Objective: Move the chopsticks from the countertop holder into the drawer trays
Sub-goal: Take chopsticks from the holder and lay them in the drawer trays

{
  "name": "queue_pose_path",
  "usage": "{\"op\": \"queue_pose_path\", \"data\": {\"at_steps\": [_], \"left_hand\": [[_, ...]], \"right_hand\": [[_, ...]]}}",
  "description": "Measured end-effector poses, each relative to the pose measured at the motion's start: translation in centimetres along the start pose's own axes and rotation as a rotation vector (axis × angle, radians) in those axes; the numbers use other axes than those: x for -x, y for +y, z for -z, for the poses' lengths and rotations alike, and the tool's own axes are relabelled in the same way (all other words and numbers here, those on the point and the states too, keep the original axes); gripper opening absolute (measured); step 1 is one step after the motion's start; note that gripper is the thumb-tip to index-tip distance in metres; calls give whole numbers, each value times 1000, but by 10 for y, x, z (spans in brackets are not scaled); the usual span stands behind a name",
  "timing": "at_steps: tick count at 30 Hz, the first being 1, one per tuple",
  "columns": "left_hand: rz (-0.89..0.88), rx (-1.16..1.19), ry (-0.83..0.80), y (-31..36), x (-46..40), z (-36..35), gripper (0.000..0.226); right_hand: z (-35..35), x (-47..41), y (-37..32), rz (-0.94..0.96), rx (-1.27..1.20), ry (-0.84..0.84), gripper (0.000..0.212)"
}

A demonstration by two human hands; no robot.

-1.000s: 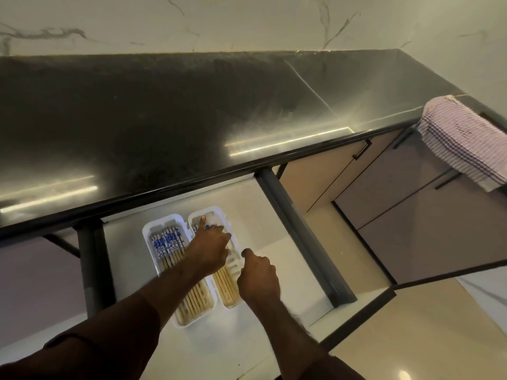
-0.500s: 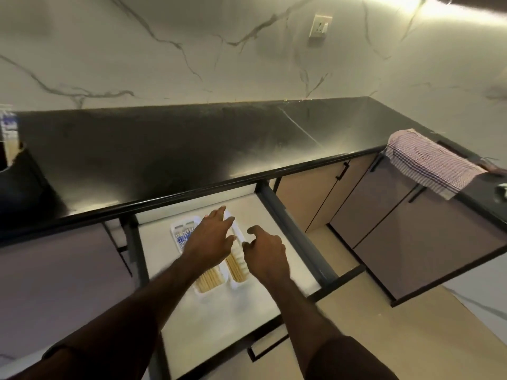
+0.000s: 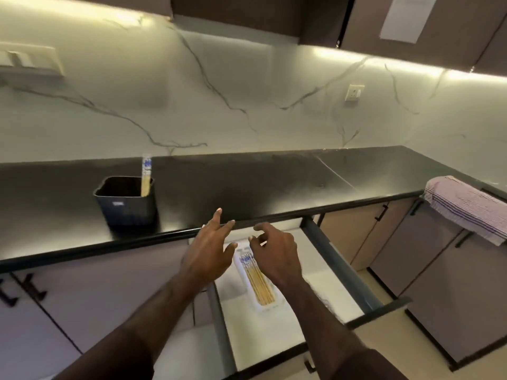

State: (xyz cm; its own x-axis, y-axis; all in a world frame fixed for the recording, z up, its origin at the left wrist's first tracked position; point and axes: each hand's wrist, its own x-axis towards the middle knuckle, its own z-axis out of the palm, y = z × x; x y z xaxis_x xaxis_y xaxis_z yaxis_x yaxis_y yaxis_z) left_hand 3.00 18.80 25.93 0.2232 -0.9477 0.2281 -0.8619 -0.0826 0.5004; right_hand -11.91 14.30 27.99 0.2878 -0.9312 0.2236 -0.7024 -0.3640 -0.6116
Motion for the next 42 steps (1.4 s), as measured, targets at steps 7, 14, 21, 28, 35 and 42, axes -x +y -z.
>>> {"op": "queue_pose_path", "data": {"at_steps": [7, 14, 21, 28, 35, 42], "left_hand": [[48, -33, 86, -112, 11, 98, 61], [56, -68, 82, -213, 10, 172, 59], [79, -53, 86, -274, -8, 196, 57], [123, -58, 59, -318, -51, 195, 57], [159, -46, 22, -342, -119, 177, 61], [137, -5, -2, -345, -184, 153, 61]], "right_hand": [[-74, -21, -119, 110, -87, 37, 27], [-154, -39, -214, 163, -136, -3, 28], [-210, -64, -255, 184, -131, -87, 31], [-254, -117, -260, 150, -145, -80, 29], [-281, -182, -249, 61, -130, -79, 31], [-298, -224, -234, -37, -32, -76, 23]]}}
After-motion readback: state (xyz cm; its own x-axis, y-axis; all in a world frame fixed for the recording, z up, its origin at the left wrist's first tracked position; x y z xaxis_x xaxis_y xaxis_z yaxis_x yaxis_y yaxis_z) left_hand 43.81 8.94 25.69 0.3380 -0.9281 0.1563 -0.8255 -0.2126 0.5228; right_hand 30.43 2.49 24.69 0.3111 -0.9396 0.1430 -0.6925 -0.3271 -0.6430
